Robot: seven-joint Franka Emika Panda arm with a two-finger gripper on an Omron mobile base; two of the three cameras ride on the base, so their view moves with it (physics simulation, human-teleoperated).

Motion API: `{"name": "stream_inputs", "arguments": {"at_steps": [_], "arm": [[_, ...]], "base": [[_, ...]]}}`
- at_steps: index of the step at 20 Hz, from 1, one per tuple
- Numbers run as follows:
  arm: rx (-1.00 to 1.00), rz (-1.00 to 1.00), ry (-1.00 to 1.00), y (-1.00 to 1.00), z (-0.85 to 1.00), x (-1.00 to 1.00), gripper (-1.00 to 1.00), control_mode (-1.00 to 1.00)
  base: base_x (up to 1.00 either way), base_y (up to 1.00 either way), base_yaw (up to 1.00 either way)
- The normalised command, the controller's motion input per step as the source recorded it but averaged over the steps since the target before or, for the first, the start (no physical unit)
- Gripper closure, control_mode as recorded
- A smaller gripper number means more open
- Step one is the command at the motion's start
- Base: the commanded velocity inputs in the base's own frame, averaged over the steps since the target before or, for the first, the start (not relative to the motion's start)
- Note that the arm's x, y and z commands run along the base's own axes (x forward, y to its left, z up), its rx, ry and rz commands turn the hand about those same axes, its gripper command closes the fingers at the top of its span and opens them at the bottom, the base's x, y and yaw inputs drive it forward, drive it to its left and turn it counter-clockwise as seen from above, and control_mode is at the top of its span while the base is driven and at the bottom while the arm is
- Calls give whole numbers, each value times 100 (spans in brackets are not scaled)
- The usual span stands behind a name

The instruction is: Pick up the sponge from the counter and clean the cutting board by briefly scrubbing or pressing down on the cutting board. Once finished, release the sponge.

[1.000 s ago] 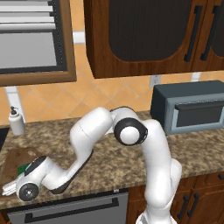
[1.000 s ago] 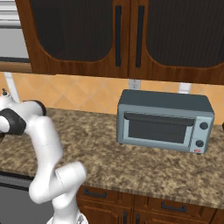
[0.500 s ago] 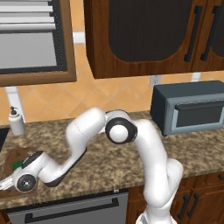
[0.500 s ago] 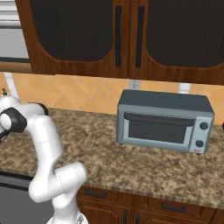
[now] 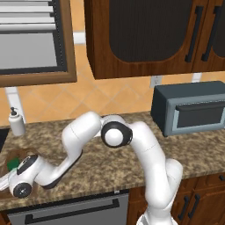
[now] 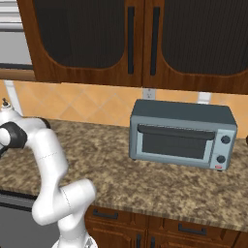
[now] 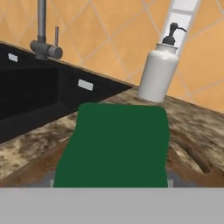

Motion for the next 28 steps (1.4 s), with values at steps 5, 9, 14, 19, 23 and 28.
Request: {"name": "stream_inputs", "arguments": {"at_steps": [5,9,14,19,23,28], "arm": [[8,0,1,-42,-47,89,100,-100],[3,0,0,-35,-56,89,100,-100],[0,-4,0,-19,-61,100,100,-100],[1,-6,0,-38,-65,80,100,-100],[3,-13,0,-68,-84,47,100,-100],[0,-17,-4,-61,-55,54,100,-100]], "base": [[0,0,0],[0,0,0],[0,0,0],[0,0,0],[0,0,0],[0,0,0]]}}
